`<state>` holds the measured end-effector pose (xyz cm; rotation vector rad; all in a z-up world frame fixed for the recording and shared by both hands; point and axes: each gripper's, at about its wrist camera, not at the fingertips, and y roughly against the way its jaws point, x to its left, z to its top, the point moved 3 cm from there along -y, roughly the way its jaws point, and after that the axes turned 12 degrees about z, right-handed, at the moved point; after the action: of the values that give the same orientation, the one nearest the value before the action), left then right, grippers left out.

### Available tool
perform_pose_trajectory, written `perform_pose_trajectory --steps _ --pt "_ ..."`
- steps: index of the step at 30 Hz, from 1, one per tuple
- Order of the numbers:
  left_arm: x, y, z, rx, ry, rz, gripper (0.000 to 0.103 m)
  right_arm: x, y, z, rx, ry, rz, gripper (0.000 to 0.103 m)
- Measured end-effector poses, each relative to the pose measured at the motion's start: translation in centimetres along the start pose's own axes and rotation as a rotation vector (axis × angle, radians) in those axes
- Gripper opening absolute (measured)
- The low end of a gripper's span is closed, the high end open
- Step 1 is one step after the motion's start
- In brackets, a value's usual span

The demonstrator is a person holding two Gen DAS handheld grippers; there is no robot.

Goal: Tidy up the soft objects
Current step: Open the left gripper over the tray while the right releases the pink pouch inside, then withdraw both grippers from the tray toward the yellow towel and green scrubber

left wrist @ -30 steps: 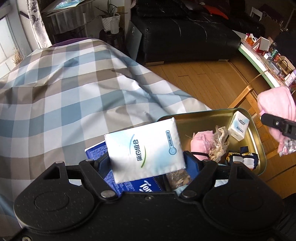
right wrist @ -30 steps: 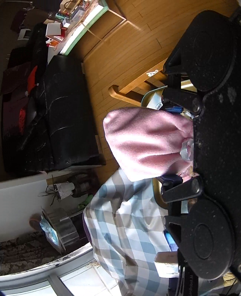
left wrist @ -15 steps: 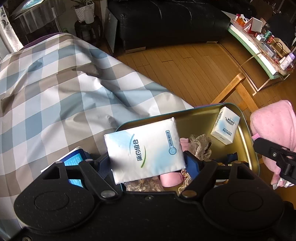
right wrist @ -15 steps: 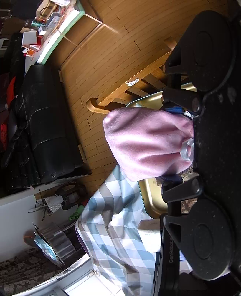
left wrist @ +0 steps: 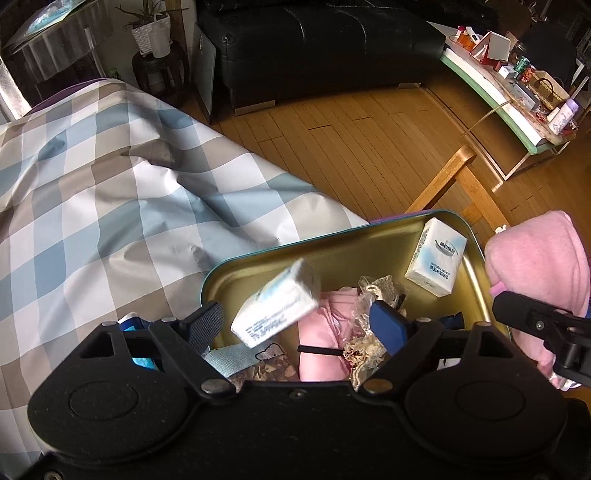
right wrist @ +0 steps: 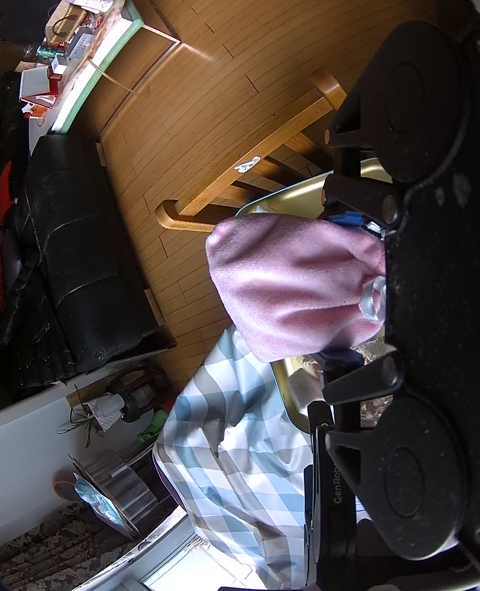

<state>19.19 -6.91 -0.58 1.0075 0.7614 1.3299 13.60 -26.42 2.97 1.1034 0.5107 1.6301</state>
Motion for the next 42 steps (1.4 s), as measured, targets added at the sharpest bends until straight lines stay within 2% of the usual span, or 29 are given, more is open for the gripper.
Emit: perform_pose_trajectory --steps 7,12,27,35,42 --pt "-0.2 -0.4 -0.3 0.014 -0.006 -0.001 0.083 0.0 0.1 0.2 -0.009 -0.015 0.027 0.064" --pt "-0.3 -0.6 -0.8 0.025 -0.015 0.004 0.083 0.0 0.3 0.2 -0.032 -0.005 0.008 0.064" --pt "0.1 -0.9 -2.2 0.043 -0.05 0.019 0.083 -0.2 -0.2 0.0 -0.011 -0.012 -0.023 0.065" --pt "2.5 -0.3 -3.3 0.046 -0.041 0.046 0.083 0.6 -0.7 -0.4 0.009 0.021 -0.038 0.068" --pt "6.6 0.3 -4.6 0.048 -0.02 0.093 0.083 1.1 -1.3 -0.6 0.024 0.051 -0.06 0.068"
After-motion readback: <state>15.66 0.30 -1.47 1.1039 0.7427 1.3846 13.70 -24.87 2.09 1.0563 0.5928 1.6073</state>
